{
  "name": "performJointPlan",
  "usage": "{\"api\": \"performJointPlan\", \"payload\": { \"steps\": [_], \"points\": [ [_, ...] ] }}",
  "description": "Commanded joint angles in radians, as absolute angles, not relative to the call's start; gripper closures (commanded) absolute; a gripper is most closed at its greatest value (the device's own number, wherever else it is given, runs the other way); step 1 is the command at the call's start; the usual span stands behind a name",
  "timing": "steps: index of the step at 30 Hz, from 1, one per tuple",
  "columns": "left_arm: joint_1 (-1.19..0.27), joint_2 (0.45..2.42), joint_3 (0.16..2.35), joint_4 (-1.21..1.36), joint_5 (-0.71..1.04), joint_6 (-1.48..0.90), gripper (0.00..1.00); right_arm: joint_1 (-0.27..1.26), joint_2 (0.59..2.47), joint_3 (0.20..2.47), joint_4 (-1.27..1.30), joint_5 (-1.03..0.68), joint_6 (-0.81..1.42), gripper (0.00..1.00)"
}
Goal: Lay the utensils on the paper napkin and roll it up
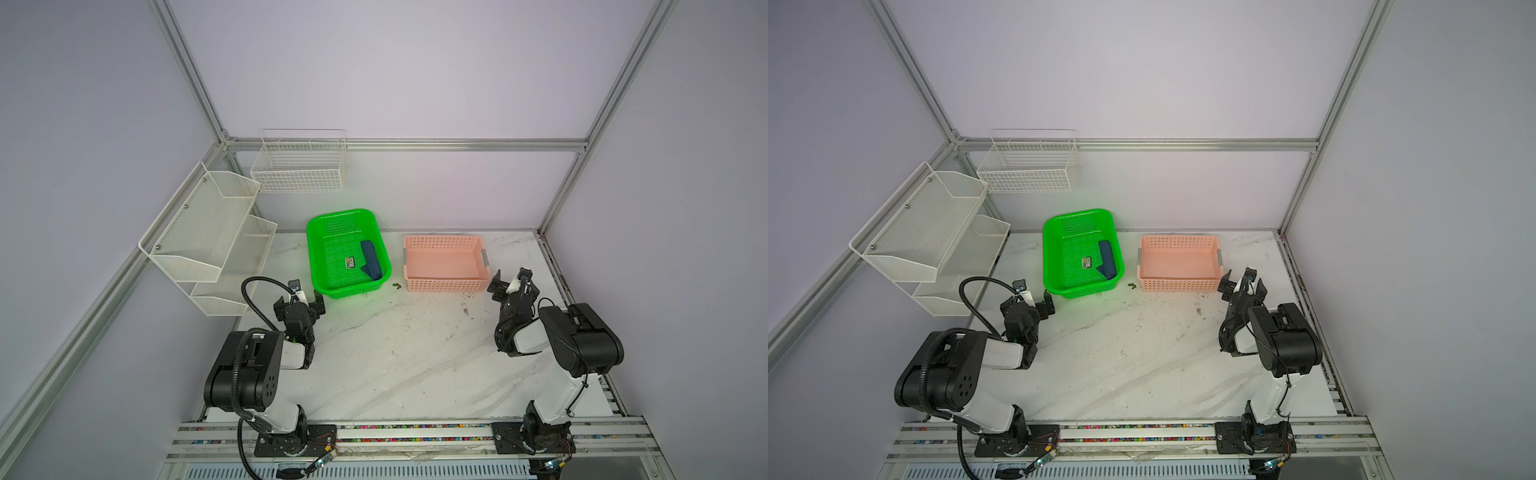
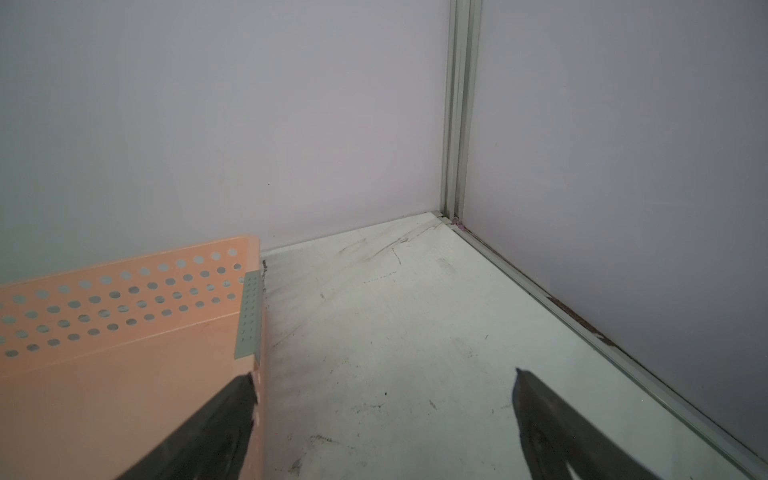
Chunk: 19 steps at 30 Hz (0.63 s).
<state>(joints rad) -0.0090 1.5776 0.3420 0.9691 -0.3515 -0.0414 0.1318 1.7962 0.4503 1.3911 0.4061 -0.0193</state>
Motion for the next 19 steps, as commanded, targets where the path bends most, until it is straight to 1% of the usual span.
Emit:
{"api": "performJointPlan", "payload": {
  "steps": [1,19],
  "points": [
    [-0.011,1.573,0.362,0.985,-0.330,-0.049,0.00,0.136,1.789,0.447,1.392,0.401,-0.011,0.03],
    [-0.011,1.577,0.364,0.985,-0.316,-0.043,0.00,0.137,1.790,0.449,1.392,0.400,-0.014,0.03]
  ]
}}
